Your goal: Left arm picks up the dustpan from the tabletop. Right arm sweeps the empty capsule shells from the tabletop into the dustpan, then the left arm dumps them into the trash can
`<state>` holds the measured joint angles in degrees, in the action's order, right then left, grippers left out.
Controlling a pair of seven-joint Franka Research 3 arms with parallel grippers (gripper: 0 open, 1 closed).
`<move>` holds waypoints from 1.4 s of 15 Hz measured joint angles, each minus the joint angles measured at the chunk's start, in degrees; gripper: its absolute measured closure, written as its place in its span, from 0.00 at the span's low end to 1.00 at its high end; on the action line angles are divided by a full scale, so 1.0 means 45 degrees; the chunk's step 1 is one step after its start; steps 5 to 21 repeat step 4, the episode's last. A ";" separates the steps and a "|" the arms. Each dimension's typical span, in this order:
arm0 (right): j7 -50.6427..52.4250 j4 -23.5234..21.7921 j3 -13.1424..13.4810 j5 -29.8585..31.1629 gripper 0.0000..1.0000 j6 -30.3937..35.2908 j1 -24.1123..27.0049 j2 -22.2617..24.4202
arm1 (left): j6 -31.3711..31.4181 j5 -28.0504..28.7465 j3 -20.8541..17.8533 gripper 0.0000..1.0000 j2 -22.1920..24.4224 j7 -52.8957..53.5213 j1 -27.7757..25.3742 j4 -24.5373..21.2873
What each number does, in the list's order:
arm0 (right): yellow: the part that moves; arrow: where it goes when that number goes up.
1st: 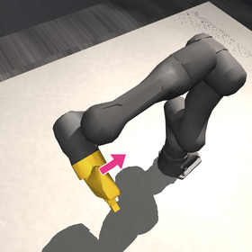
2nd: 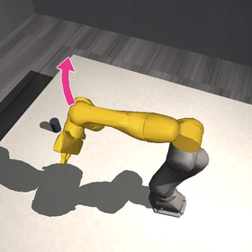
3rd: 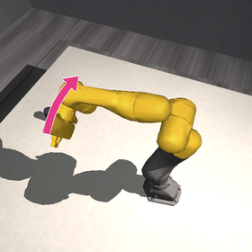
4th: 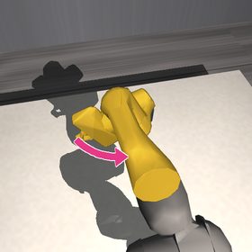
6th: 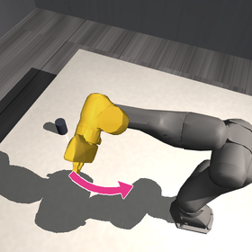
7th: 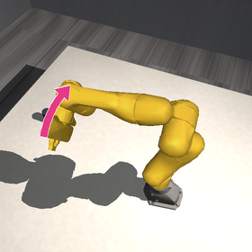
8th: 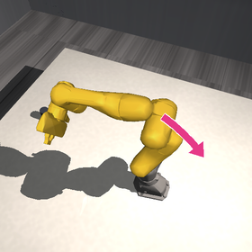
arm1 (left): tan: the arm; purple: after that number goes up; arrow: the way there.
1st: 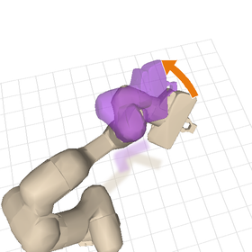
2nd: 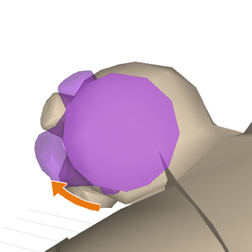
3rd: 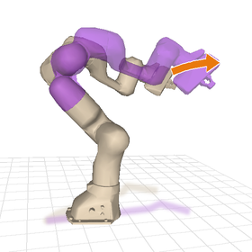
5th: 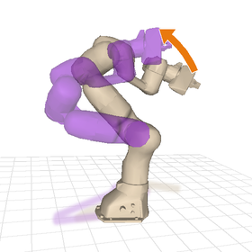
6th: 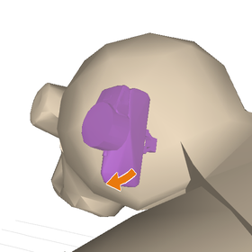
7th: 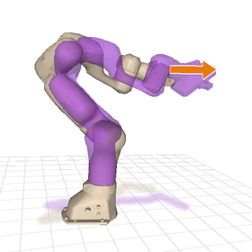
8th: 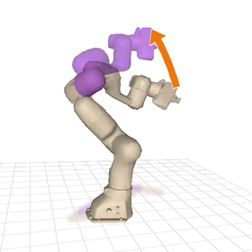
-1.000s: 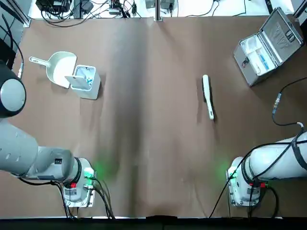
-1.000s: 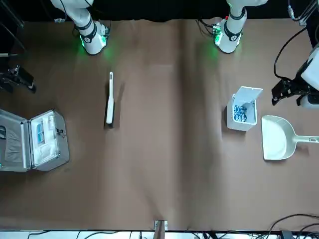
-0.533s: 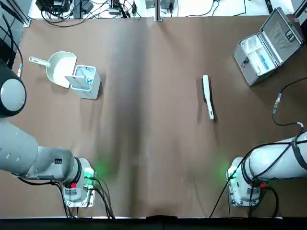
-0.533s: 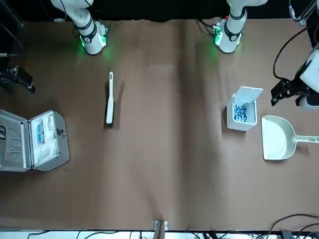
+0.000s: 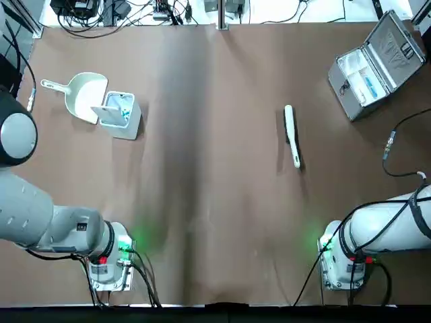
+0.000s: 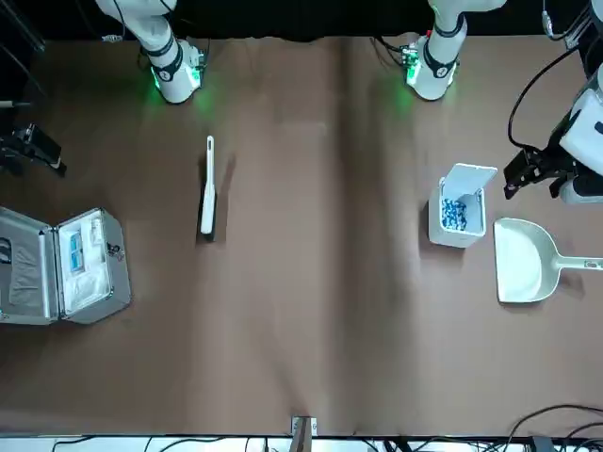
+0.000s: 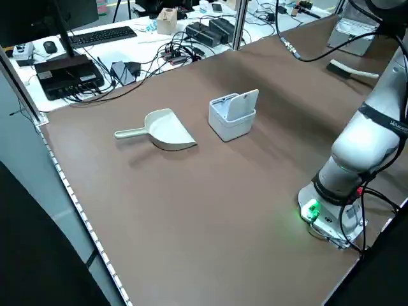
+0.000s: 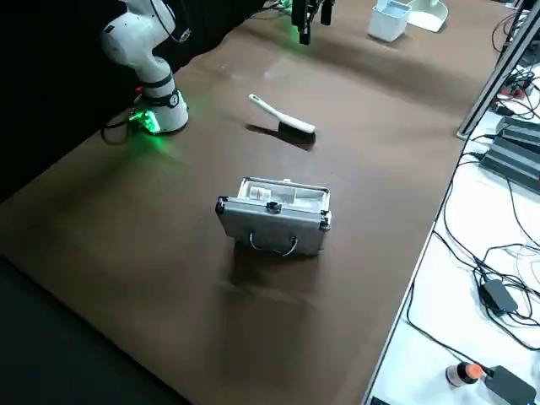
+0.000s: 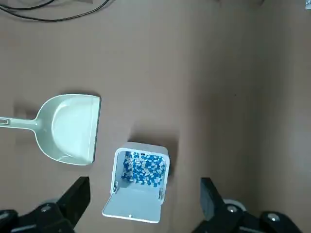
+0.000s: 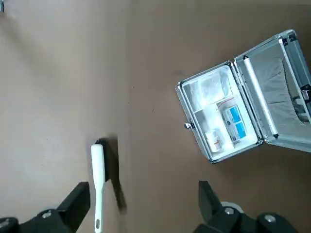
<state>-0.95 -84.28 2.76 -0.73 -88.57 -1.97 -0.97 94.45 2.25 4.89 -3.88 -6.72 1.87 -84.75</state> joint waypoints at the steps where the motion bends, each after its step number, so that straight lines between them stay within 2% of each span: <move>1: 0.0000 -0.0002 0.0000 0.0000 0.01 0.0001 0.0000 0.0000 | -0.0006 0.0000 -0.0001 0.00 0.0000 0.0001 -0.0020 0.0000; 21: 0.0000 -0.0002 0.0001 0.0000 0.01 0.0006 0.0000 0.0000 | -0.0037 0.0000 -0.0002 0.00 0.0005 0.0003 -0.0051 0.0002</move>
